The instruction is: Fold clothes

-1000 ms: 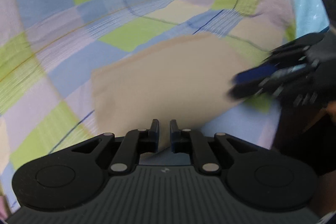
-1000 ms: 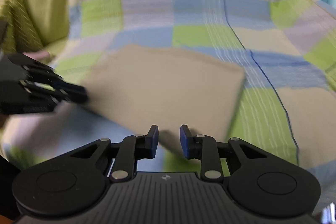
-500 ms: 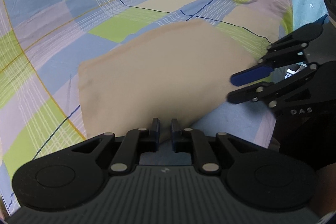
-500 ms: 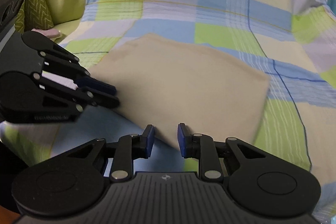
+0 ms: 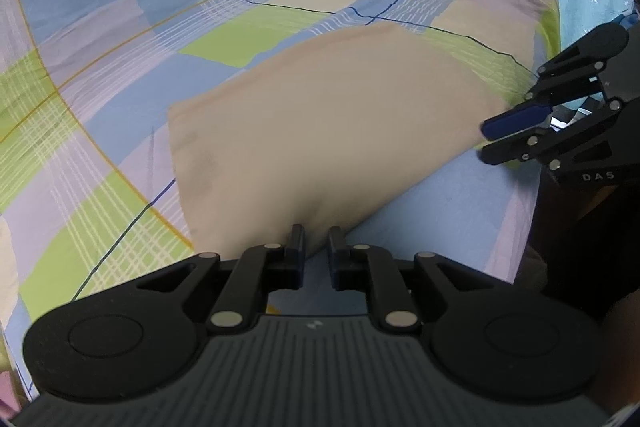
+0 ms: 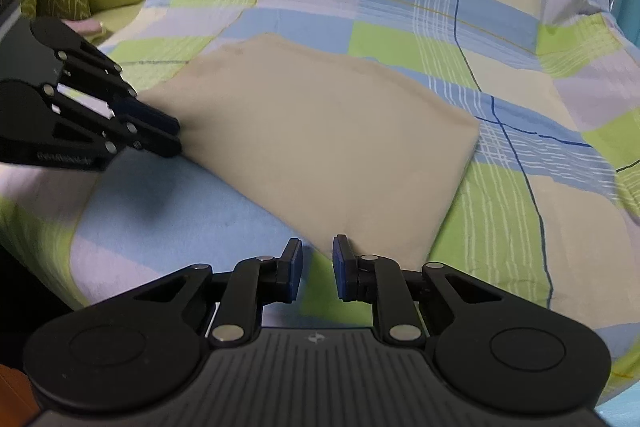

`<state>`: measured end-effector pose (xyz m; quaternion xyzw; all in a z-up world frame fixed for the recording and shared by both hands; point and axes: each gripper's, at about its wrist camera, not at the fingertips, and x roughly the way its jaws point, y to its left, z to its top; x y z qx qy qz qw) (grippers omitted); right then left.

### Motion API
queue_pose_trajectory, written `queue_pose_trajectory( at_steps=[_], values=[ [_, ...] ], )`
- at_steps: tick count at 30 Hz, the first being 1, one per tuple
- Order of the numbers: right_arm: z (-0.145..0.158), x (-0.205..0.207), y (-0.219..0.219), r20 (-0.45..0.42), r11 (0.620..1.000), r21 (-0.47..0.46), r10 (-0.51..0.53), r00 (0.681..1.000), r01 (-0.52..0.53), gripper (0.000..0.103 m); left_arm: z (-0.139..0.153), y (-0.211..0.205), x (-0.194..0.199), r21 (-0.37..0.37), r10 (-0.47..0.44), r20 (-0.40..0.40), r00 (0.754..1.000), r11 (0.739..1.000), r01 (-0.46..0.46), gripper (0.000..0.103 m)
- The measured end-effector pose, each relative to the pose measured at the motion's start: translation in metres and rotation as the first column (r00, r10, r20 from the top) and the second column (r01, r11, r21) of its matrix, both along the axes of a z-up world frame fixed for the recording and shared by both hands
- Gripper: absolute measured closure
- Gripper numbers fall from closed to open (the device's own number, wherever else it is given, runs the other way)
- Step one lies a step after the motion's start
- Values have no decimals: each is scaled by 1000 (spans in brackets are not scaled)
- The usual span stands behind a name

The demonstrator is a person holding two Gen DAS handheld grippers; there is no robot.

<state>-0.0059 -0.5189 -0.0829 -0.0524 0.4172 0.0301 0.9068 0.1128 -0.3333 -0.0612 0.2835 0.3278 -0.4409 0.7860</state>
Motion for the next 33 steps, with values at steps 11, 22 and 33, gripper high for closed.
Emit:
queue_pose_trajectory(
  at_steps=[11, 22, 33],
  values=[
    [-4, -16, -21, -36, 997, -2, -79, 996, 79, 79, 2, 22, 6, 68, 43, 70, 997, 997, -47, 94],
    [5, -29, 26, 106, 949, -307, 113, 988, -76, 63, -17, 1, -52, 230, -300, 393, 869, 947, 223, 77],
    [-10, -18, 47, 52, 923, -336, 217, 975, -187, 63, -30, -21, -73, 250, -395, 414, 820, 916, 314, 78]
  ],
)
